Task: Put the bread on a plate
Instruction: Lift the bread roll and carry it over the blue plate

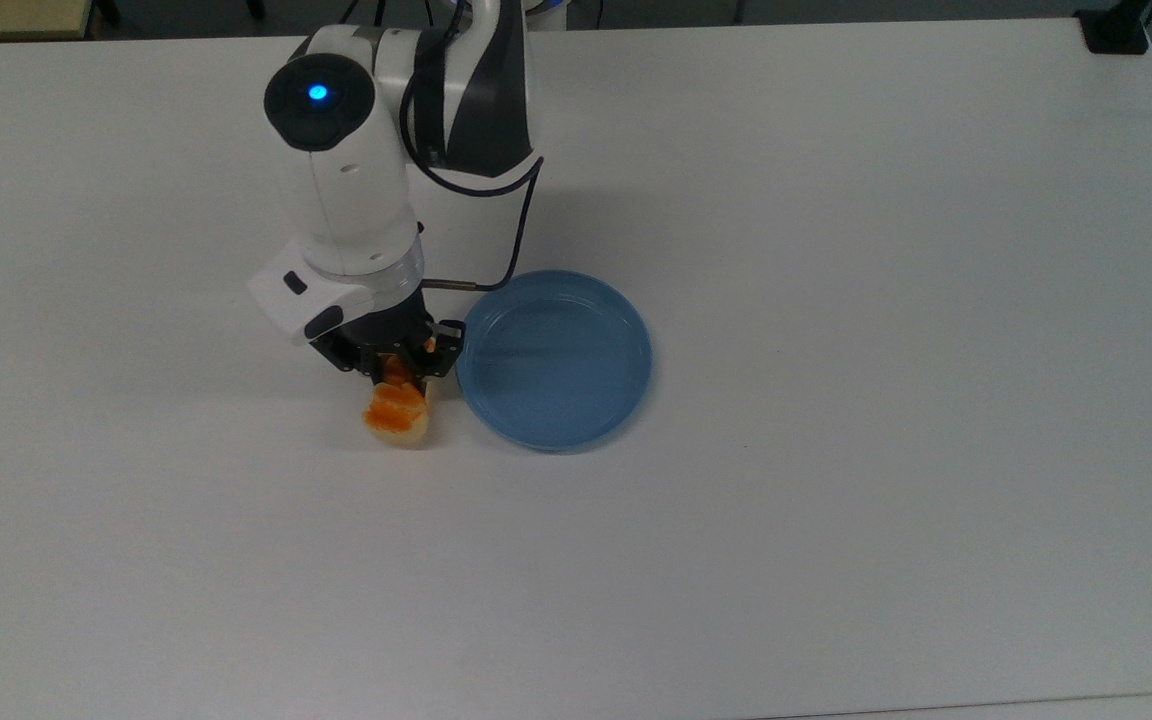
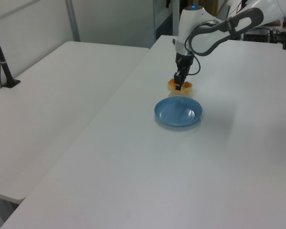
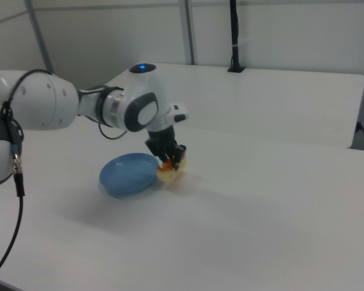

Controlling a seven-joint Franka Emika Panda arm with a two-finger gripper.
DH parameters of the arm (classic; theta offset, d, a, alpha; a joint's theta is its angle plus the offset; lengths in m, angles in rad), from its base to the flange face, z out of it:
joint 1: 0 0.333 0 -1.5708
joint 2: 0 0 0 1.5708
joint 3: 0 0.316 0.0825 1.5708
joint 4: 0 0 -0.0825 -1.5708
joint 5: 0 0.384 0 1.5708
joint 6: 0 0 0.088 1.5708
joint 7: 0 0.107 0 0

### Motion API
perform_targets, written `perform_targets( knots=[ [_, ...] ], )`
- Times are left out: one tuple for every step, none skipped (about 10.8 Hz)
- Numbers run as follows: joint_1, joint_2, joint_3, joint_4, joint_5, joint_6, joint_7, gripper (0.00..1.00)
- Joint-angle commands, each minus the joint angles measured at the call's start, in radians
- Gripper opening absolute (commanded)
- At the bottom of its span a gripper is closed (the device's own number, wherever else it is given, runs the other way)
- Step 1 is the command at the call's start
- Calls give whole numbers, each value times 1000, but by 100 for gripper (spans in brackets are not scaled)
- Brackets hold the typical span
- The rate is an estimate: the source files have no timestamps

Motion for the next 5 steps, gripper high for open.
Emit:
perform_targets(
  knots=[
    [84,-111,2,-74,11,-86,40,37],
    [117,-122,2,-77,11,-99,59,38],
    [146,-122,2,-91,11,-100,67,38],
    [179,-117,2,-106,8,-90,98,38],
    [203,-108,2,-111,-1,-86,131,40]
  ],
)
